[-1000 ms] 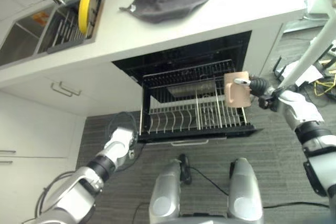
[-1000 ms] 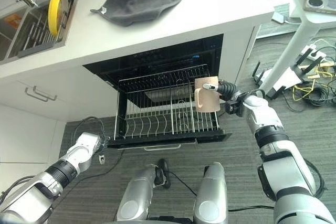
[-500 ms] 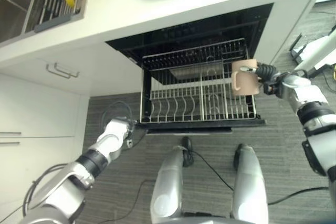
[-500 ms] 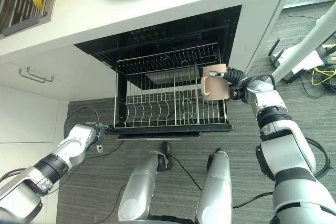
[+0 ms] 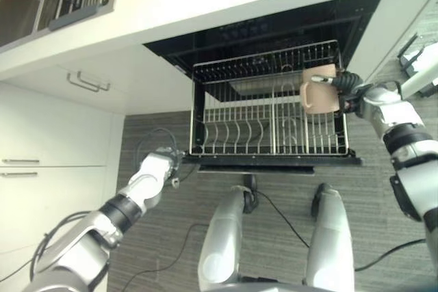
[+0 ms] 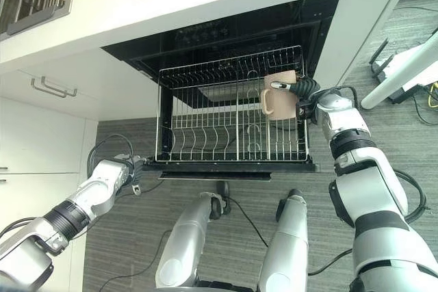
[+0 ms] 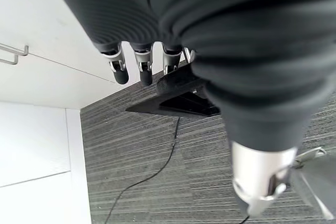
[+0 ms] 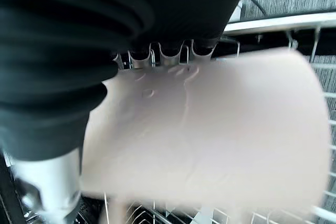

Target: Place the dishes in the dishwasher.

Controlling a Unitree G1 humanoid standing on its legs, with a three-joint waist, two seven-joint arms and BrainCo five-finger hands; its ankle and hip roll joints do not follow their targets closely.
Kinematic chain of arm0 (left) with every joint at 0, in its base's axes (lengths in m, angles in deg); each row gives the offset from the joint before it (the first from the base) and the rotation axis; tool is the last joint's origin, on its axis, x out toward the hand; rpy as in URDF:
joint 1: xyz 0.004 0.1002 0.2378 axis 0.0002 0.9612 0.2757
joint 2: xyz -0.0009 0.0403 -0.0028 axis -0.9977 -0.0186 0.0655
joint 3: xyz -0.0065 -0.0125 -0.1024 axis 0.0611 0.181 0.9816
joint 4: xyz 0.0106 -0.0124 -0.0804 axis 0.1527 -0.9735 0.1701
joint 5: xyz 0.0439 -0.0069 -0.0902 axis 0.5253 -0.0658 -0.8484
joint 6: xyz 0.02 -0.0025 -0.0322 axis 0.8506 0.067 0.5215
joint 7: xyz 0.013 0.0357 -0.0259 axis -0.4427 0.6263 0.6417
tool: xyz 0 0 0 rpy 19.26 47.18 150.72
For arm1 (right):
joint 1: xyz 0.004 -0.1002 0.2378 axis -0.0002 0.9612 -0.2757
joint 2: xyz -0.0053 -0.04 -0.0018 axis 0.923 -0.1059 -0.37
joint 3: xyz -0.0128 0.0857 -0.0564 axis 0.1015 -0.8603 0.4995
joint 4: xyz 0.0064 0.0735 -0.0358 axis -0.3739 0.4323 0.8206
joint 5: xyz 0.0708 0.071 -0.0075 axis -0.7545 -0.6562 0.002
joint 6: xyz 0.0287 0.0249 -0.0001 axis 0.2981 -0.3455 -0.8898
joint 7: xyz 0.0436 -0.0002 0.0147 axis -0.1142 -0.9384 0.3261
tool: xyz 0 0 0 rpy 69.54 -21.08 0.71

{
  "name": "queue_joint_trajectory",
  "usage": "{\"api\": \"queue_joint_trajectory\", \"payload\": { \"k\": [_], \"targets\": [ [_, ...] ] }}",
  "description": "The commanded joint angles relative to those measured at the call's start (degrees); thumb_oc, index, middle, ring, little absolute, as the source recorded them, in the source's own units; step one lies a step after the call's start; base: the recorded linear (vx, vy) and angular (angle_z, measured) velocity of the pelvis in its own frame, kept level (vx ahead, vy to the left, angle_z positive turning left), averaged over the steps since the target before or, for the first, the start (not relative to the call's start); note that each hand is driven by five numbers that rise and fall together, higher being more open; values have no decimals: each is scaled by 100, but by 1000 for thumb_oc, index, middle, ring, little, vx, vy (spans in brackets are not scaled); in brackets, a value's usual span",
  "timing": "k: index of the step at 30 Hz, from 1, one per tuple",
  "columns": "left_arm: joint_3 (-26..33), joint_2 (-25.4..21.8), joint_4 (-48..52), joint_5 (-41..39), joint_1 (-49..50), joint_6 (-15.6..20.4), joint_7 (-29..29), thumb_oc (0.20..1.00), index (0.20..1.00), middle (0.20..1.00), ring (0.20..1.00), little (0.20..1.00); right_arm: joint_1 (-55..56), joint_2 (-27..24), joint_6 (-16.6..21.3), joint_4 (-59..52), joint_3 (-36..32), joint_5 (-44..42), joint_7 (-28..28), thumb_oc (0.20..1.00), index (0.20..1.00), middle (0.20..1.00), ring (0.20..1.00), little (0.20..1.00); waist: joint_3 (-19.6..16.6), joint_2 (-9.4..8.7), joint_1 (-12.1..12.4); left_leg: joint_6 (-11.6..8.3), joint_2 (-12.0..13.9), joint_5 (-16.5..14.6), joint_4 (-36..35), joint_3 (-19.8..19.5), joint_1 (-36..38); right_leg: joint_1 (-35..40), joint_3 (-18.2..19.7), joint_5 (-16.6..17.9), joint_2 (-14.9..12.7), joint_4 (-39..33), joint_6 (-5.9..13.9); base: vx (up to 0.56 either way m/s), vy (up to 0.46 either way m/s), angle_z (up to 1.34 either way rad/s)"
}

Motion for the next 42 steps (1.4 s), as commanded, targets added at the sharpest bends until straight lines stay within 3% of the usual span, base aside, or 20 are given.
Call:
{"api": "queue_joint_trajectory", "payload": {
  "k": [1,5,6,7,10,14,15,20,23,24,25,29,32,33,34,38,39,42],
  "targets": [
    [-1310,257,-401,-748,1865,236,-523,1000,1000,1000,1000,1000,-569,-48,320,65,-250,70,-78,1000,1000,1000,1000,1000,307,-332,317,217,-193,153,-424,-146,-111,-208,-234,218,66,-312,-165,-132,7,1],
    [-1312,253,-342,-769,1893,132,-385,1000,1000,1000,1000,1000,-546,-57,302,14,-292,98,-249,1000,1000,1000,1000,1000,307,-376,293,235,-184,144,-502,-107,-4,-142,-271,242,91,-380,-160,-42,-4,0],
    [-1315,254,-326,-778,1901,129,-359,1000,1000,1000,1000,1000,-532,-60,289,7,-293,107,-273,1000,1000,1000,1000,1000,307,-389,283,207,-199,5,-480,-137,96,-53,-219,109,100,-348,-120,-68,-6,0],
    [-1275,221,-286,-814,1889,131,-285,1000,1000,1000,1000,1000,-538,-93,299,-10,-310,121,-317,1000,1000,1000,1000,1000,307,-389,283,244,-172,166,-558,-84,49,-101,-283,281,108,-446,-155,-63,-10,-1],
    [-1236,193,-190,-882,1876,43,-183,1000,1000,1000,1000,1000,-505,-156,303,-57,-323,149,-425,1000,1000,1000,1000,1000,307,-415,264,253,-162,175,-585,-67,90,-68,-293,312,118,-488,-149,-79,-12,-4],
    [-918,37,134,-1466,1866,-101,536,1000,1000,1000,1000,1000,-407,-338,542,-431,-347,266,-982,1000,1000,1000,1000,1000,307,-463,218,265,-140,201,-668,-27,240,79,-310,366,146,-602,-125,-47,-2,1],
    [-638,-95,429,-1943,1866,-84,1033,1000,1000,1000,1000,1000,-280,-438,577,-886,-444,147,-1222,1000,1000,1000,1000,1000,307,-473,189,271,-139,219,-707,-4,296,130,-313,401,154,-660,-110,-59,-5,0],
    [231,-498,1310,-3107,1992,19,1885,1000,1000,1000,1000,1000,206,-619,751,-1903,-895,128,-1426,1000,1000,1000,1000,1000,307,-491,171,306,-163,261,-788,-3,436,288,-338,495,158,-805,-52,-43,-18,2],
    [1571,-852,2294,-4650,2221,566,2218,1000,1000,1000,1000,1000,1281,-710,682,-3605,-1458,92,-1572,1000,1000,1000,1000,1000,307,-572,158,367,-192,320,-939,1,602,518,-416,630,150,-1034,-3,-62,-55,9],
    [1632,-870,2338,-4720,2246,616,2248,1000,1000,1000,1000,1000,1352,-703,684,-3680,-1492,83,-1565,1000,1000,1000,1000,1000,307,-582,157,369,-193,325,-950,0,617,538,-423,637,150,-1049,-1,-65,-80,11],
    [2166,-916,2605,-5207,2336,869,2250,1000,1000,1000,1000,1000,1937,-650,688,-4305,-1747,3,-1557,1000,1000,1000,1000,1000,307,-647,153,381,-207,348,-1011,-18,678,636,-453,683,158,-1127,18,-45,-70,7],
    [3057,-825,2822,-6109,2448,1543,2421,1000,1000,1000,1000,1000,3129,-330,916,-5259,-2187,-15,-1511,1000,1000,1000,1000,1000,307,-812,91,399,-229,388,-1152,-18,881,917,-514,744,192,-1331,49,-48,-81,13],
    [3657,-472,2937,-6632,2549,2416,2777,1000,1000,1000,1000,1000,3916,102,1026,-5839,-2442,31,-1441,1000,1000,1000,1000,1000,307,-966,27,368,-224,395,-1290,0,1203,1341,-551,765,284,-1620,41,-51,-50,6],
    [3767,-374,2972,-6727,2567,2560,2810,1000,1000,1000,1000,1000,4043,200,1060,-5925,-2471,49,-1437,1000,1000,1000,1000,1000,307,-992,25,362,-215,440,-1342,8,1261,1433,-566,821,316,-1731,28,-52,-22,0],
    [3983,-12,2971,-6954,2656,3141,2972,1000,1000,1000,1000,1000,4388,463,1132,-6089,-2573,103,-1400,1000,1000,1000,1000,1000,306,-1091,2,321,-186,441,-1477,59,1568,1829,-603,850,362,-2011,22,-43,-7,0],
    [4282,480,3064,-7126,2870,3850,3092,1000,1000,1000,1000,1000,4860,825,1254,-6264,-2795,297,-1311,1000,1000,1000,1000,1000,163,-1220,-8,254,-156,457,-1787,149,2001,2358,-662,888,362,-2457,66,13,19,1],
    [4490,775,3165,-7301,2990,4243,3212,1000,1000,1000,1000,1000,5161,998,1207,-6455,-2957,158,-1205,1000,1000,1000,1000,1000,-86,-1340,-22,226,-174,480,-2039,222,2274,2673,-702,1055,324,-2920,138,51,93,4],
    [4635,1029,3224,-7411,3034,4459,3101,1000,1000,1000,1000,1000,5456,1256,1302,-6636,-3073,188,-1171,1000,1000,1000,1000,1000,-422,-1495,-45,242,-264,365,-2239,347,2614,3028,-734,1260,220,-3386,296,44,141,1]
  ]
}}
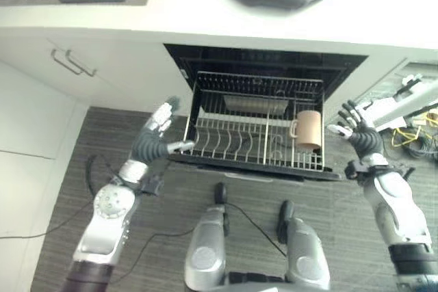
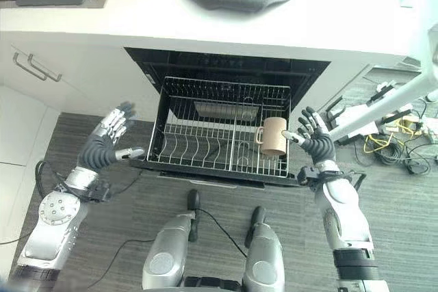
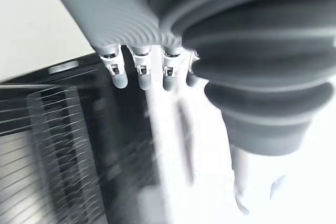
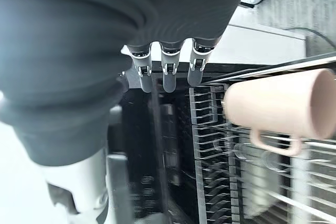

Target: Place the dishes in the dishwasher.

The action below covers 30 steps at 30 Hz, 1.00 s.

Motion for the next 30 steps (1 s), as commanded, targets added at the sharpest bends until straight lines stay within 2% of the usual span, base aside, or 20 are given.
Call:
{"api": "queue_joint_trajectory", "payload": {
  "k": [1,5,6,8,9,11,12,13,14,15,17,18,21,22,23,25,27,28,29,30],
  "targets": [
    [49,-221,301,-230,1,585,-35,1000,1000,1000,1000,1000,-188,41,463,-284,-65,33,77,1000,1000,1000,1000,1000,-736,-183,-73,202,-262,-503,148,449,251,91,-18,118,-103,-357,111,66,173,5],
    [80,-204,366,-119,5,588,-164,1000,1000,1000,1000,1000,152,260,638,-556,-228,-104,-32,1000,1000,1000,1000,1000,-1070,-238,-131,289,-381,-610,-140,543,602,296,1,401,-336,-487,344,47,216,0],
    [155,-176,466,-238,95,617,-233,1000,1000,1000,1000,1000,368,400,709,-801,-294,-153,-5,1000,1000,1000,1000,1000,-1211,-228,-159,336,-418,-624,-346,608,797,253,-43,612,-459,-302,424,14,294,-21],
    [227,-113,515,-427,136,682,-290,1000,1000,1000,1000,1000,431,505,737,-979,-235,-70,61,1000,1000,1000,1000,1000,-1320,-165,-93,388,-406,-628,-485,747,910,271,-325,467,-423,81,392,-60,286,-44],
    [233,-89,497,-478,117,681,-278,1000,1000,1000,1000,1000,429,522,726,-1033,-171,13,70,1000,1000,1000,1000,1000,-1369,-120,-59,420,-391,-610,-551,805,928,305,-412,280,-327,377,361,-117,199,-54],
    [208,-97,418,-771,20,673,-346,1000,1000,1000,1000,1000,417,374,788,-1104,-168,140,-22,1000,1000,1000,1000,1000,-1441,-112,-113,482,-459,-564,-672,764,953,398,-171,-119,133,843,327,-107,98,-53],
    [201,-86,381,-910,-49,645,-396,1000,1000,1000,1000,1000,410,277,793,-1144,-240,-2,-32,1000,1000,1000,1000,1000,-1520,-155,-167,501,-536,-500,-691,724,886,480,99,-247,625,816,216,-100,-11,-13],
    [198,-54,359,-982,-78,628,-426,1000,1000,1000,1000,1000,385,247,837,-1137,-286,-67,-42,1000,1000,1000,1000,1000,-1567,-194,-168,507,-585,-490,-675,729,828,556,177,-310,818,746,144,-115,-100,30],
    [167,13,324,-1005,-120,599,-431,1000,1000,1000,1000,1000,334,240,906,-1086,-309,-91,-20,1000,1000,1000,1000,1000,-1636,-270,-115,490,-682,-469,-595,752,677,829,203,-488,930,256,-14,-65,-174,30],
    [156,33,294,-1032,-138,581,-453,1000,1000,1000,1000,1000,353,251,950,-1070,-318,-127,5,1000,1000,1000,1000,1000,-1668,-305,-76,442,-718,-437,-495,753,555,1073,189,-578,943,-119,-111,-33,-192,14],
    [168,90,274,-1055,-84,580,-467,1000,1000,1000,1000,1000,409,243,1006,-1077,-328,-180,55,1000,1000,1000,1000,1000,-1706,-301,-70,387,-748,-366,-462,694,496,1240,325,-582,990,-449,-184,-2,-193,2],
    [267,149,302,-1282,175,631,-541,1000,1000,1000,1000,1000,550,227,975,-1196,-346,-258,124,1000,1000,1000,1000,1000,-1731,-231,-92,386,-765,-334,-501,674,586,1207,315,-448,997,-561,-215,-2,-168,17],
    [262,239,354,-1421,298,559,-576,1000,1000,1000,1000,1000,596,229,980,-1202,-282,-68,77,1000,1000,1000,1000,1000,-1729,-167,-124,351,-800,-444,-188,758,472,1321,331,-522,949,-782,-332,-53,-54,1],
    [108,238,373,-1440,161,460,-547,1000,1000,1000,1000,1000,501,100,921,-1141,-287,-32,-144,1000,1000,1000,1000,1000,-1709,-155,-205,254,-556,-506,56,1087,366,1376,131,-507,836,-833,-363,-113,57,25],
    [89,237,375,-1452,136,457,-549,1000,1000,1000,1000,1000,480,75,915,-1128,-297,-41,-166,1000,1000,1000,1000,1000,-1700,-159,-217,237,-498,-521,100,1074,373,1358,117,-507,816,-817,-372,-158,182,44],
    [20,250,454,-1519,114,543,-527,1000,1000,1000,1000,1000,420,-60,958,-1063,-373,-97,-160,1000,1000,1000,1000,1000,-1653,-225,-289,148,-240,-700,374,780,480,1231,107,-449,654,-769,-396,-94,254,36],
    [95,286,577,-1690,246,564,-477,1000,1000,1000,1000,1000,457,-181,1002,-1100,-481,-80,-56,1000,1000,1000,1000,1000,-1677,-265,-330,39,-18,-683,407,379,585,1080,283,-323,545,-775,-384,-55,371,-1],
    [147,305,618,-1819,322,565,-503,1000,1000,1000,1000,1000,501,-248,1019,-1132,-557,-64,10,1000,1000,1000,1000,1000,-1704,-260,-361,-37,163,-610,302,229,680,1021,364,-305,488,-764,-355,-18,651,-13],
    [187,330,668,-1884,402,584,-570,1000,1000,1000,1000,1000,552,-344,968,-1192,-653,-84,47,1000,1000,1000,1000,1000,-1759,-218,-401,-179,493,-380,29,112,812,977,437,-332,405,-735,-306,-2,647,-18],
    [159,347,671,-1836,409,606,-582,1000,1000,1000,1000,1000,544,-377,938,-1205,-681,-94,41,1000,1000,1000,1000,1000,-1775,-193,-425,-242,637,-272,-90,126,859,966,440,-339,352,-730,-278,4,892,-4]
  ]
}}
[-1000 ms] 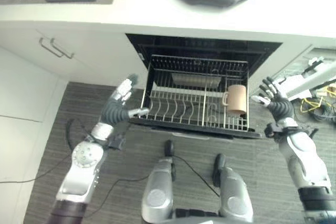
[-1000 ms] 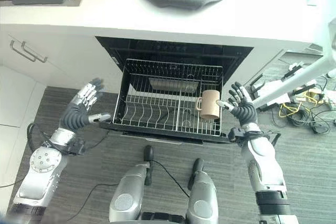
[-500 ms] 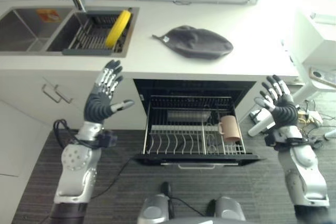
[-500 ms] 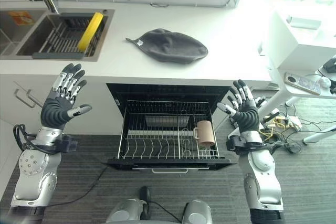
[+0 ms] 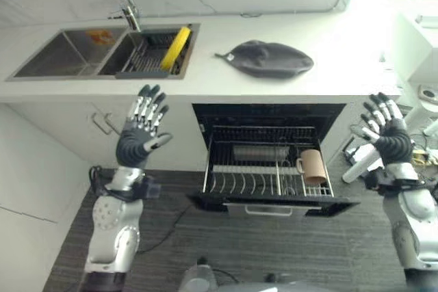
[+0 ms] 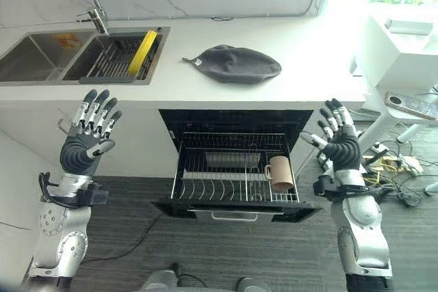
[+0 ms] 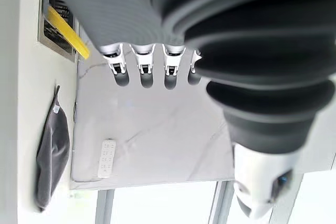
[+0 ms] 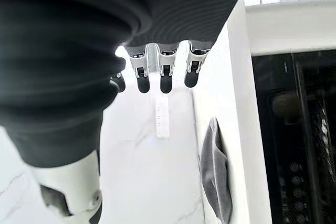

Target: Place the dishes in the dishwasher.

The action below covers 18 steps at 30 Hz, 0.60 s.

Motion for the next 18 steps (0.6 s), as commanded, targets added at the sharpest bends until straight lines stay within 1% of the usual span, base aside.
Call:
{"api": "queue_joint_trajectory", "payload": {
  "k": [1,2,3,4,5,6,7,8,9,10,11,12,13,14,15,18],
  "targets": [
    [191,-128,495,-51,229,475,-50,1000,1000,1000,1000,1000,-406,-237,284,-380,229,-65,1,1000,1000,1000,1000,1000,-94,199,-57,106,-39,-267,479,296,-64,-115,-527,121,-125,-205,100,-3,1081,-5],
    [153,-178,436,-86,106,474,-66,1000,1000,1000,1000,1000,-474,-191,309,-348,214,2,-37,1000,1000,1000,1000,1000,-74,247,-129,93,-95,-375,436,510,22,-243,-600,279,-482,-157,393,7,1105,-29],
    [170,-191,406,-185,63,402,-112,1000,1000,1000,1000,1000,-457,-122,331,-343,211,4,-39,1000,1000,1000,1000,1000,-68,237,-132,117,-189,-423,440,532,21,-265,-596,372,-624,-157,519,17,913,-3],
    [206,-214,379,-285,5,289,-218,1000,1000,1000,1000,1000,-386,-16,342,-376,182,-33,-55,1000,1000,1000,1000,1000,-72,184,-99,194,-385,-529,503,497,-34,-257,-585,534,-845,-170,665,55,621,8],
    [223,-227,358,-255,-69,203,-342,1000,1000,1000,1000,1000,-294,112,393,-441,187,-50,-115,1000,1000,1000,1000,1000,-56,128,-77,303,-626,-624,474,480,-19,-368,-600,924,-1110,-48,722,72,656,23],
    [236,-232,348,-87,-75,196,-393,1000,1000,1000,1000,1000,-234,235,391,-510,218,-35,-128,1000,1000,1000,1000,1000,-44,93,-43,403,-791,-674,401,526,45,-517,-663,1242,-1307,161,740,76,564,12],
    [219,-248,362,22,-59,226,-332,1000,1000,1000,1000,1000,-218,303,365,-541,266,8,-110,1000,1000,1000,1000,1000,-34,97,-18,474,-862,-707,342,579,97,-628,-757,1414,-1394,353,754,44,426,-2],
    [232,-263,379,39,-40,231,-302,1000,1000,1000,1000,1000,-232,320,338,-539,294,23,-95,1000,1000,1000,1000,1000,-34,116,21,511,-893,-713,312,623,120,-654,-869,1426,-1420,441,741,40,530,8],
    [307,-255,444,-60,-15,134,-285,1000,1000,1000,1000,1000,-333,387,261,-535,426,111,-129,1000,1000,1000,1000,1000,-61,200,137,616,-966,-683,89,753,220,-666,-1104,1244,-1263,693,698,64,576,-14],
    [321,-322,398,-129,-89,73,-324,1000,1000,1000,1000,1000,-332,370,245,-544,475,107,-254,1000,1000,1000,1000,1000,-97,230,120,718,-1064,-626,-106,739,257,-666,-1055,887,-771,818,621,89,581,-34],
    [296,-333,389,-203,-136,11,-357,1000,1000,1000,1000,1000,-260,316,266,-554,442,72,-317,1000,1000,1000,1000,1000,-122,208,78,787,-1165,-596,-161,649,257,-668,-951,647,-355,841,540,114,337,-39],
    [251,-308,385,-260,-148,-48,-385,1000,1000,1000,1000,1000,-168,277,337,-541,386,-20,-361,1000,1000,1000,1000,1000,-153,161,24,844,-1273,-575,-235,557,293,-668,-894,435,68,798,425,142,167,-5],
    [174,-299,368,-283,-162,-73,-407,1000,1000,1000,1000,1000,-97,197,391,-488,301,-174,-389,1000,1000,1000,1000,1000,-177,114,-56,871,-1370,-542,-287,446,338,-626,-690,367,381,609,293,152,67,53],
    [132,-276,371,-295,-172,-103,-432,1000,1000,1000,1000,1000,-61,170,420,-465,264,-255,-361,1000,1000,1000,1000,1000,-195,103,-96,867,-1408,-527,-315,401,372,-565,-588,350,528,412,220,154,-41,87],
    [49,-233,349,-238,-206,-114,-447,1000,1000,1000,1000,1000,-54,165,443,-441,279,-276,-314,1000,1000,1000,1000,1000,-218,90,-148,873,-1478,-517,-359,344,418,-544,-465,408,635,169,177,111,-86,60],
    [-71,-203,266,-197,-284,-78,-427,1000,1000,1000,1000,1000,-78,177,466,-409,382,-205,-299,1000,1000,1000,1000,1000,-290,117,-177,867,-1524,-506,-331,333,413,-419,-366,395,700,-103,128,64,-121,-13]
  ]
}}
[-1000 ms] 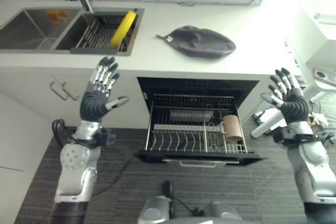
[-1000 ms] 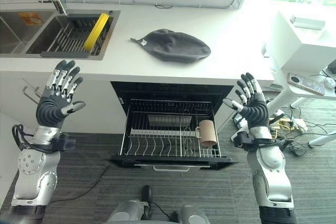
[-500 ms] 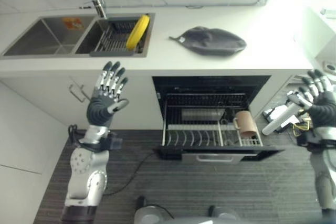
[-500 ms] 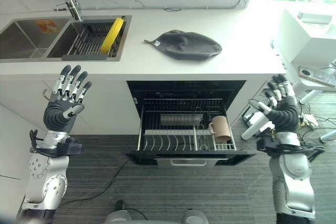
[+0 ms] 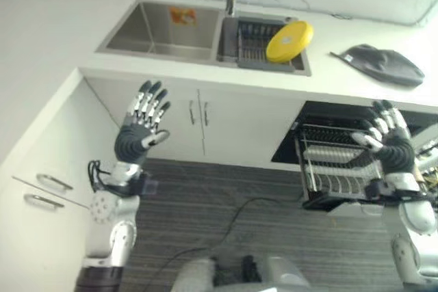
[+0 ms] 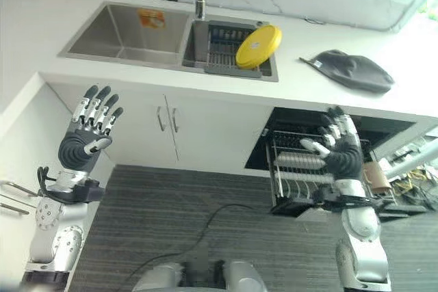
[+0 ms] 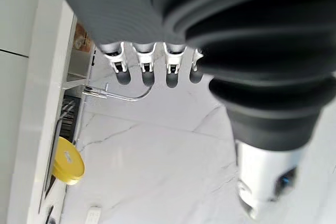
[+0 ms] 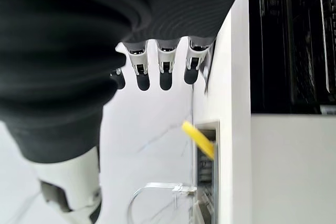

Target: Place the dishes in the dishwasher.

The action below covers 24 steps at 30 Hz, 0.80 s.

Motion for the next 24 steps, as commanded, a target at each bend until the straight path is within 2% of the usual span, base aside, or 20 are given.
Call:
{"api": "queue_joint_trajectory", "payload": {
  "k": [1,5,10,13,15,17,18,19,21,22,23,24],
  "targets": [
    [-46,-194,336,-235,-330,267,-62,1000,1000,1000,1000,1000,-393,-118,371,-296,-21,-151,-89,1000,1000,1000,1000,1000,-163,60,-62,-327,-140,436,-896,-70,400,547,-99,740,-178,-725,179,37,-174,-24],
    [-173,-143,256,-348,-465,236,48,1000,1000,1000,1000,1000,-612,-118,293,-217,187,-107,-143,1000,1000,1000,1000,1000,-243,146,-111,-366,-119,382,-799,10,434,695,-46,666,-93,-940,80,72,-158,-1],
    [-172,-97,273,-305,-446,180,-7,1000,1000,1000,1000,1000,-546,-164,268,-133,115,-149,34,1000,1000,1000,1000,1000,-246,120,-167,-431,-107,156,-341,83,359,800,-35,553,-86,-939,5,70,-137,-2],
    [-107,-118,267,-279,-372,122,-46,1000,1000,1000,1000,1000,-447,-177,285,-149,52,-226,123,1000,1000,1000,1000,1000,-201,57,-205,-513,-63,-16,330,189,131,823,-27,536,-167,-928,-64,33,-147,5],
    [-77,-135,346,-135,-243,124,8,1000,1000,1000,1000,1000,-387,-211,292,-172,33,-289,277,1000,1000,1000,1000,1000,-112,-1,-206,-731,146,334,1463,253,-450,838,-57,515,-220,-914,-207,-18,-108,9],
    [-57,-146,376,-151,-140,182,59,1000,1000,1000,1000,1000,-377,-248,288,-160,65,-234,439,1000,1000,1000,1000,1000,-39,-37,-214,-740,251,387,2049,275,-719,809,-38,509,-251,-855,-271,-1,-31,4],
    [-43,-124,369,-166,-118,185,54,1000,1000,1000,1000,1000,-373,-235,295,-143,86,-196,483,1000,1000,1000,1000,1000,-22,-30,-212,-740,302,417,2117,255,-787,803,-32,505,-237,-830,-273,85,17,0],
    [-29,-95,334,-177,-115,171,64,1000,1000,1000,1000,1000,-393,-217,290,-126,124,-132,542,1000,1000,1000,1000,1000,9,-14,-215,-729,420,463,1899,323,-805,829,-23,486,-207,-821,-247,139,69,-4],
    [-61,-108,343,-177,-77,165,112,1000,1000,1000,1000,1000,-448,-252,249,-114,186,-108,526,1000,1000,1000,1000,1000,16,59,-152,-719,555,602,910,401,-698,953,30,426,-156,-916,-181,217,144,-3],
    [-63,-109,351,-187,-66,161,120,1000,1000,1000,1000,1000,-445,-256,251,-115,194,-106,529,1000,1000,1000,1000,1000,17,83,-133,-726,567,660,642,394,-682,989,41,412,-144,-944,-162,262,190,1],
    [-70,-117,361,-228,-40,157,138,1000,1000,1000,1000,1000,-422,-275,247,-122,209,-71,560,1000,1000,1000,1000,1000,19,137,-85,-772,583,885,-12,353,-626,1090,69,378,-116,-1019,-122,362,235,4],
    [-77,-138,345,-301,15,204,163,1000,1000,1000,1000,1000,-355,-355,260,-134,207,-35,658,1000,1000,1000,1000,1000,35,215,-13,-884,651,1293,-645,192,-677,1277,171,313,-53,-1135,-95,448,264,12]
  ]
}}
